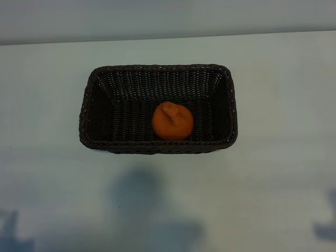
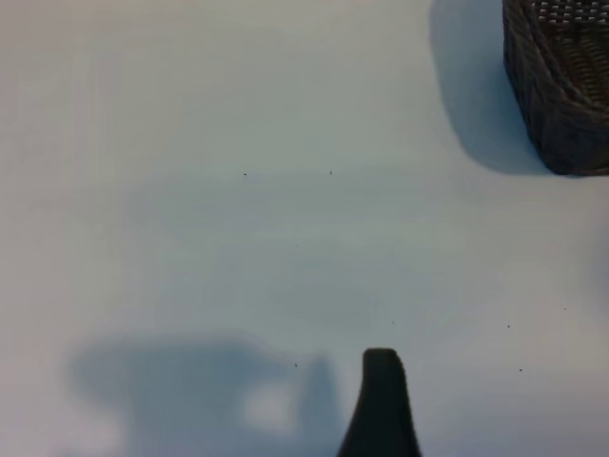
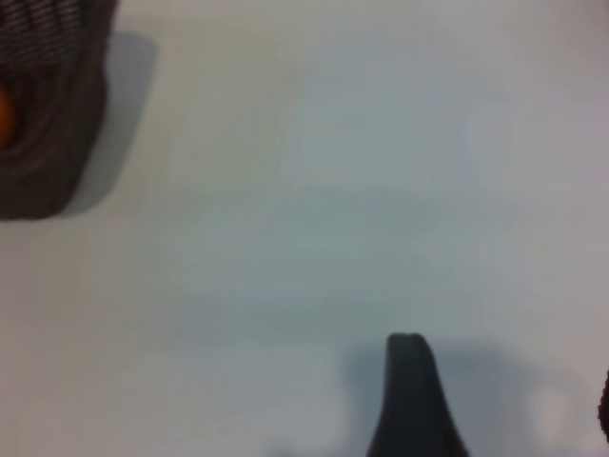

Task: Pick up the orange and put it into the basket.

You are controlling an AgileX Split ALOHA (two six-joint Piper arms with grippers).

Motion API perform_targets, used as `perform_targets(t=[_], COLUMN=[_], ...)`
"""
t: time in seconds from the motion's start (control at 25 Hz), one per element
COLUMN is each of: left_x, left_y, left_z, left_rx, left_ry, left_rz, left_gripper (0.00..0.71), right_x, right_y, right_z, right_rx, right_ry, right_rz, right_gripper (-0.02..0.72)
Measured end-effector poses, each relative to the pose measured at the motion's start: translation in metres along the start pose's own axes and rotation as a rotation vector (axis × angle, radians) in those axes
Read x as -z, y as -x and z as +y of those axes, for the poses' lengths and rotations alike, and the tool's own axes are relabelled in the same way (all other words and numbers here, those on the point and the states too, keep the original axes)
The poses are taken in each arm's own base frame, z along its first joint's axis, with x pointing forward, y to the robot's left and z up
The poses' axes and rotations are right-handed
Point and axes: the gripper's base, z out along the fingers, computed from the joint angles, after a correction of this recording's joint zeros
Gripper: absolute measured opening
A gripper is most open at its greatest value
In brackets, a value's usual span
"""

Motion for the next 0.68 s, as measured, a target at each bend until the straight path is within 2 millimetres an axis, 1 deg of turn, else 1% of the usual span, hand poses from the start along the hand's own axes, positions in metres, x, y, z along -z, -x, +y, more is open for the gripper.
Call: perform_targets(t=[0.12,0.68], left_x=[0.0,0.0], left_y=[0.0,0.0], left_z=[0.0,0.0], left_rx=[0.0,0.0], left_ry=[0.0,0.0], left_rz=[0.0,0.0], left_gripper=[0.579,0.579], right_x=[-0.0001,-0.0001], right_y=[0.0,0.0], right_z=[0.0002,0.0002], right_rx=[-0.019,-0.021], right_ry=[-0.036,-0.038], right_rz=[-0.001,-0.001], right_gripper=[0.423,0.272])
